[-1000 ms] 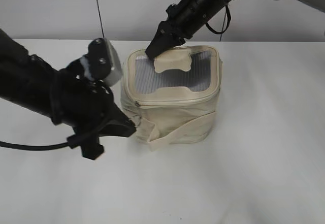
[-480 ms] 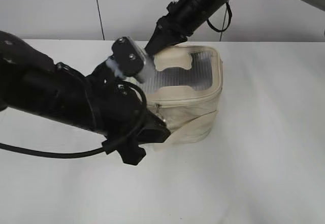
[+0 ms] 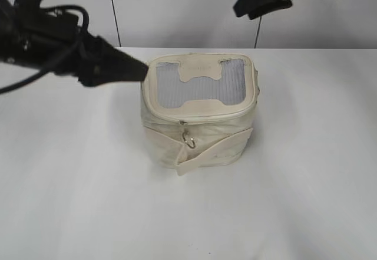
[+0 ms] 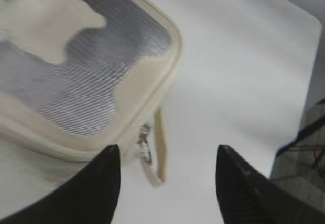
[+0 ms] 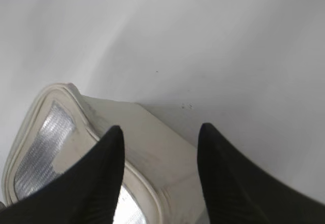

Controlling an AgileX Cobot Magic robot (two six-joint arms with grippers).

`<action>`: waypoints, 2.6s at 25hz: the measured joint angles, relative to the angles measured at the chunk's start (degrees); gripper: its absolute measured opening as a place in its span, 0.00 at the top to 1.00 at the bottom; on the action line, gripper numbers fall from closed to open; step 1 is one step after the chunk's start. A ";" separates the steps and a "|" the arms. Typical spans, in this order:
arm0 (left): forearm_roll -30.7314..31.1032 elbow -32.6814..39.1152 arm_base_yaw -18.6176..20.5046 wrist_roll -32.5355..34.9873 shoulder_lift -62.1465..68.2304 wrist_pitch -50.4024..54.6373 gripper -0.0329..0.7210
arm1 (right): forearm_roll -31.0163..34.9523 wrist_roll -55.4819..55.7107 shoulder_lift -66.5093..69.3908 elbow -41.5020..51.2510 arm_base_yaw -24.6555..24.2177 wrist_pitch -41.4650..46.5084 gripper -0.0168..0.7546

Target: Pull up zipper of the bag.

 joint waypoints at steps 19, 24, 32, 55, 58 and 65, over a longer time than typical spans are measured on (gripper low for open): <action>18.03 -73.63 -2.87 -15.45 51.09 27.01 0.37 | 62.07 -82.30 -30.18 82.01 -12.25 -29.77 0.53; 19.88 -75.39 -3.52 -18.55 54.50 28.28 0.37 | 63.53 -85.56 -27.68 82.07 -12.25 -28.90 0.53; 21.85 -75.51 -3.54 -20.29 55.52 28.42 0.87 | 63.82 -88.94 -23.64 82.12 -12.13 -26.33 0.52; 22.37 -75.51 -3.48 -20.59 55.52 28.28 0.89 | 63.93 -95.70 -17.35 72.68 -2.52 -37.94 0.49; 22.37 -75.56 -3.44 -20.63 55.52 28.28 0.89 | 63.81 -94.31 -15.66 70.16 -2.13 -37.47 0.67; 22.68 -75.62 -3.41 -20.92 55.52 28.16 0.89 | 60.42 -85.91 -16.14 70.11 -2.18 -37.50 0.97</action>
